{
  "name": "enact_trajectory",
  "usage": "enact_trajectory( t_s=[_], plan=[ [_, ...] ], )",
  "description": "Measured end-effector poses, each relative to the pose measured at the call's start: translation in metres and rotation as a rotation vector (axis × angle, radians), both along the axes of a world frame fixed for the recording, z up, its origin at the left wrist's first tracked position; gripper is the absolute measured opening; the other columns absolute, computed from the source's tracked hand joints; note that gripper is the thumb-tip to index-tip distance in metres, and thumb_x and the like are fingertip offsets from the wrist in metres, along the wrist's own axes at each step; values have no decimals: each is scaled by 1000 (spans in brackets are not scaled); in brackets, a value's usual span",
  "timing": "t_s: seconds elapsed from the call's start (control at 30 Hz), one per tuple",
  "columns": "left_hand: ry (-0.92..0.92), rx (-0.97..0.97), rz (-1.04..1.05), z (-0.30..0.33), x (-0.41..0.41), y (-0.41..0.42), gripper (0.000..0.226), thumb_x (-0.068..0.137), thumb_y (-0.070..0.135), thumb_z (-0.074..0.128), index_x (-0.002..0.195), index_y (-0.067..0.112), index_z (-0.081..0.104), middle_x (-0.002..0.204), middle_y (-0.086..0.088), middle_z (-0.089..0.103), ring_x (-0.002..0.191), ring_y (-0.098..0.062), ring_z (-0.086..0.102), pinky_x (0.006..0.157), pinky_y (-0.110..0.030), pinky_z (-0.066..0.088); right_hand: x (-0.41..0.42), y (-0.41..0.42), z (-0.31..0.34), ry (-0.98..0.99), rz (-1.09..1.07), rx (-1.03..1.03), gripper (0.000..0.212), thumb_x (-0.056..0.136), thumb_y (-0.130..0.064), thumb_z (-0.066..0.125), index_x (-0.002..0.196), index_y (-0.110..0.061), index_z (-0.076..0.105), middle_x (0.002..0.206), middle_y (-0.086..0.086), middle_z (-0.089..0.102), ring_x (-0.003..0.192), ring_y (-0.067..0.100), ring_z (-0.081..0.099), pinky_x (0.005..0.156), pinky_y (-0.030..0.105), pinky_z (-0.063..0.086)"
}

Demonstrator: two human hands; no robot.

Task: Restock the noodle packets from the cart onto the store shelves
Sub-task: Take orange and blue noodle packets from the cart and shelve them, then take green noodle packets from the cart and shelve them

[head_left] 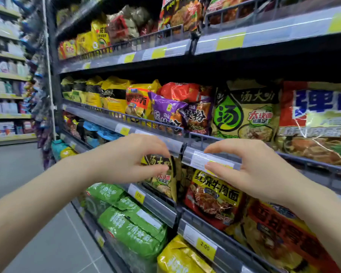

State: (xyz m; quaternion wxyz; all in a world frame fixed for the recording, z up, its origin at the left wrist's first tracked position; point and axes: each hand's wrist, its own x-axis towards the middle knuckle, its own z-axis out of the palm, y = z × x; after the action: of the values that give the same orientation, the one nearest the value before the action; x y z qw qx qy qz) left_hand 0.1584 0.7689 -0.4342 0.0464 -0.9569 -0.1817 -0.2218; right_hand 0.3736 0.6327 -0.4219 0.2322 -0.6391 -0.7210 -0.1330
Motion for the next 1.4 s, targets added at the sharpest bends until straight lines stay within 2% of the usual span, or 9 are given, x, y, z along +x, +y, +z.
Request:
enact_trajectory(
  t_s=[0.13, 0.27, 0.37, 0.63, 0.83, 0.93, 1.13, 1.27, 1.4],
  plan=[
    [-9, -96, 147, 30, -54, 8, 62, 81, 67, 36, 117, 25, 63, 122, 12, 61, 112, 1, 53, 96, -25, 44, -32, 42, 35, -88, 87, -128, 45, 85, -57, 46, 125, -40, 54, 129, -27, 52, 123, -1, 47, 104, 32, 41],
    [70, -142, 331, 65, -115, 9, 65, 83, 67, 28, 115, 23, 63, 120, 7, 63, 111, -7, 56, 96, -28, 45, -71, 75, 73, -146, 190, -248, 43, 89, -58, 43, 129, -43, 48, 132, -30, 48, 110, -7, 51, 100, 23, 39],
    [136, -177, 501, 100, -160, 0, 74, 79, 73, 18, 115, 25, 61, 120, 7, 61, 108, -12, 57, 90, -33, 47, -97, 90, 103, -191, 230, -314, 44, 91, -58, 40, 133, -45, 41, 136, -30, 45, 125, -4, 44, 101, 21, 36],
    [260, -235, 824, 227, -262, -47, 83, 75, 77, 11, 123, 26, 55, 131, 10, 53, 119, -13, 51, 98, -24, 40, -168, 112, 230, -303, 350, -396, 46, 92, -56, 39, 135, -40, 39, 140, -19, 47, 125, 8, 49, 100, 29, 42],
    [259, -251, 945, 320, -314, -93, 58, 82, 60, 29, 118, 24, 57, 123, 8, 58, 114, -15, 55, 95, -25, 42, -216, 110, 327, -298, 431, -412, 40, 94, -51, 37, 131, -37, 44, 135, -15, 53, 126, 10, 49, 98, 34, 44],
    [234, -251, 1004, 358, -332, -124, 65, 79, 60, 24, 119, 23, 57, 120, 6, 59, 112, -15, 55, 93, -25, 43, -250, 105, 361, -310, 499, -399, 41, 94, -51, 40, 131, -36, 45, 134, -14, 54, 125, 10, 50, 94, 30, 46],
    [196, -227, 1178, 391, -391, -184, 76, 73, 63, 15, 121, 21, 58, 123, 4, 59, 113, -17, 56, 94, -31, 44, -345, 91, 392, -344, 668, -335, 44, 94, -49, 41, 136, -35, 41, 138, -14, 50, 127, 10, 47, 94, 28, 41],
    [244, -232, 1274, 392, -449, -213, 49, 90, 50, 38, 126, 21, 55, 132, 4, 54, 119, -15, 52, 101, -30, 40, -415, 81, 392, -350, 783, -308, 50, 94, -48, 43, 141, -33, 34, 144, -14, 44, 132, 11, 43, 101, 30, 40],
    [265, -205, 1326, 400, -510, -231, 44, 92, 44, 45, 128, 21, 53, 134, 4, 52, 119, -16, 52, 101, -29, 39, -485, 76, 393, -329, 843, -289, 54, 94, -46, 45, 144, -32, 30, 148, -13, 38, 135, 10, 39, 104, 27, 36]
  ],
)
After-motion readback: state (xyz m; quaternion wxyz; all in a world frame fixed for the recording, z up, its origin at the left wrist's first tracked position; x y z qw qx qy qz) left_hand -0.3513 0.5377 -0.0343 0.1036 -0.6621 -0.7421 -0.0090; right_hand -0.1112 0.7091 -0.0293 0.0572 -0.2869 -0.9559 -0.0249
